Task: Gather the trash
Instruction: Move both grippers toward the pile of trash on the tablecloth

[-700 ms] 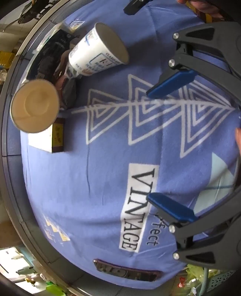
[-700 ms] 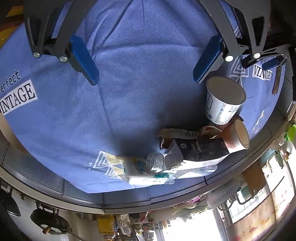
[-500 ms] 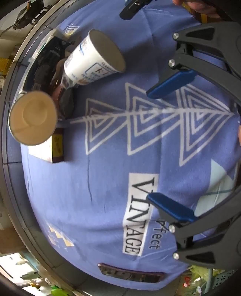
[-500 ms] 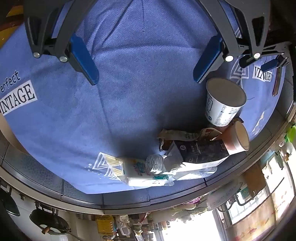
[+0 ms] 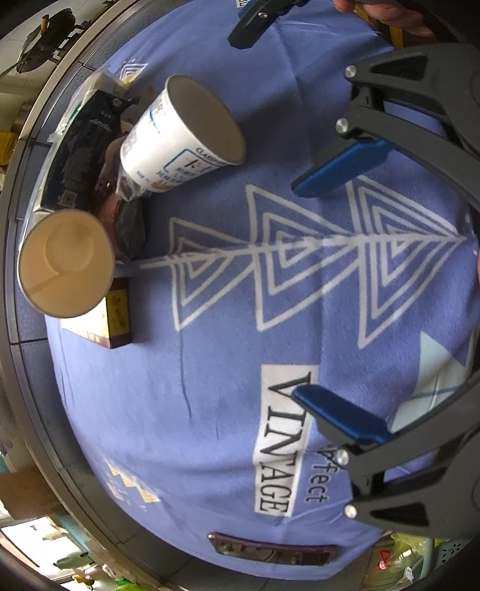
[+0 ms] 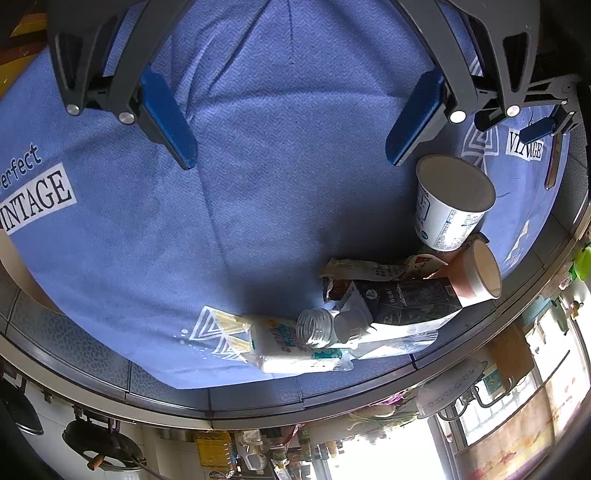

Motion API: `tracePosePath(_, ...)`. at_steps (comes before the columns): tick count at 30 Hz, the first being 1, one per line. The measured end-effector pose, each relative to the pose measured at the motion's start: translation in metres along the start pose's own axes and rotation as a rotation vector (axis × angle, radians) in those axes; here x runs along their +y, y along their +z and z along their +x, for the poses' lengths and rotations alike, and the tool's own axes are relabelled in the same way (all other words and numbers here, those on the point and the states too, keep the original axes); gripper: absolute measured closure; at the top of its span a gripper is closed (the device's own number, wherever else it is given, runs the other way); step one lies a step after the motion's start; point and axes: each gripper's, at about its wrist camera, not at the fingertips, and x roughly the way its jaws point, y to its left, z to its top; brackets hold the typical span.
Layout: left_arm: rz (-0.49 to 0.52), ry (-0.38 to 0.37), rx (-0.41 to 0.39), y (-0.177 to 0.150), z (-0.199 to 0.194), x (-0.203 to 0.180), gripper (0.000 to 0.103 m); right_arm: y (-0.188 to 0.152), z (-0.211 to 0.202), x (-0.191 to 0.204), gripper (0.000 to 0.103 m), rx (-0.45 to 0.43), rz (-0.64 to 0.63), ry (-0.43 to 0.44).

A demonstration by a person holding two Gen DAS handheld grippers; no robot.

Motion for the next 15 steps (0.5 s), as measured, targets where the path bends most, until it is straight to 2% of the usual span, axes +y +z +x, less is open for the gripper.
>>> tracePosePath(12, 0.015, -0.009, 0.001, -0.003, 0.0, 0.005, 0.006, 0.001, 0.0, 0.002, 0.004, -0.003, -0.004, -0.001)
tracePosePath(15, 0.015, -0.046, -0.001, -0.002, 0.001, 0.01, 0.006, 0.001, -0.001, 0.002, 0.004, -0.011, 0.002, 0.012)
